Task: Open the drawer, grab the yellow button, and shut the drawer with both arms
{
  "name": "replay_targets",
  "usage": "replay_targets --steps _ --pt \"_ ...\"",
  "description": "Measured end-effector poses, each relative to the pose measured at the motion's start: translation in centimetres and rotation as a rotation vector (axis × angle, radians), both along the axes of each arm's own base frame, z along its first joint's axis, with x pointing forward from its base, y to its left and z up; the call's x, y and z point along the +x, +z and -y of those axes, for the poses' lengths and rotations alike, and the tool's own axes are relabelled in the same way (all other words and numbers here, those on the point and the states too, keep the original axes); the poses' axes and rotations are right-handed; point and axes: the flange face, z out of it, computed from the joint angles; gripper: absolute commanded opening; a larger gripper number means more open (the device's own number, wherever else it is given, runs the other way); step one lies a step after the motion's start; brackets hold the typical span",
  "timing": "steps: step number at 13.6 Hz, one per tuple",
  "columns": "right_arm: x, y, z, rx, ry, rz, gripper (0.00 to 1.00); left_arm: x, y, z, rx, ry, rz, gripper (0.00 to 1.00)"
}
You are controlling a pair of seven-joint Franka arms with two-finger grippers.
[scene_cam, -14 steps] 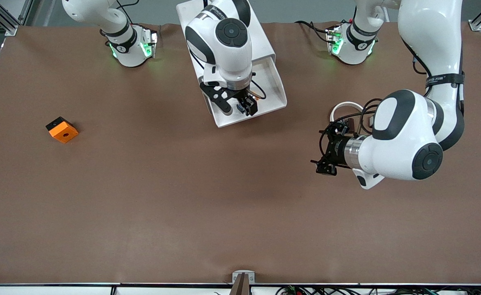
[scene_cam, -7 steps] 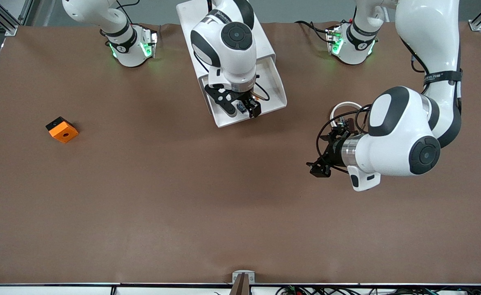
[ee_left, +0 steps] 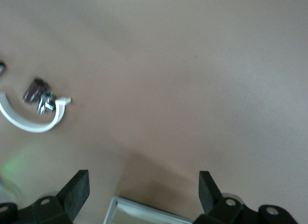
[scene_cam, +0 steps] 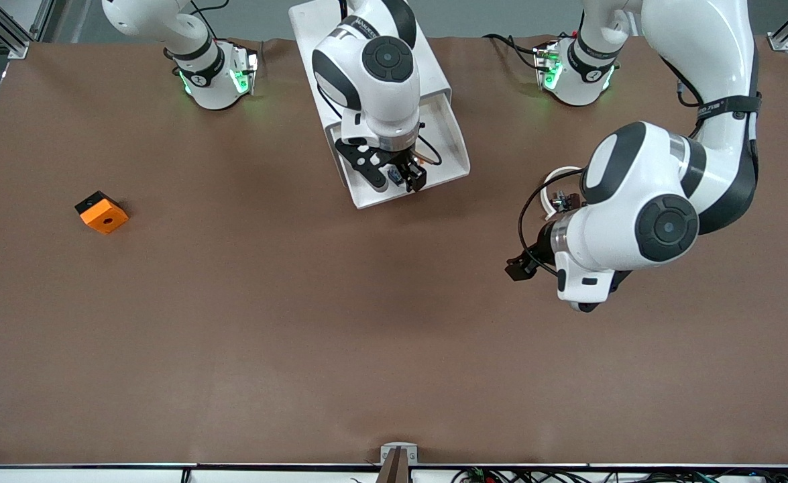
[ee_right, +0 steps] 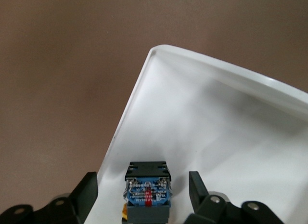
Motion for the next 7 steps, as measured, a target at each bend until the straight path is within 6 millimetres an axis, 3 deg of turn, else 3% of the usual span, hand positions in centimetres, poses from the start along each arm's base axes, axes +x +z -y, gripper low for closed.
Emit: replay_targets --steps 2,5,6,7 --pt "0.0 0.0 0.0 0.000 0.000 0.000 0.55 -0.2 0.4 0.8 0.010 -0.056 0.037 1.00" --pt "0.0 0.0 0.0 0.000 0.000 0.000 0.44 -0.7 0.4 2.4 0.019 -0.119 0.064 1.00" --pt "0.0 0.0 0.0 0.000 0.000 0.000 0.36 -0.8 0.4 2.5 0.017 -0.126 0.068 1.00" --pt "0.0 0.0 0.0 0.000 0.000 0.000 0.21 -0.8 0.4 2.6 0.016 -0.130 0.070 1.00"
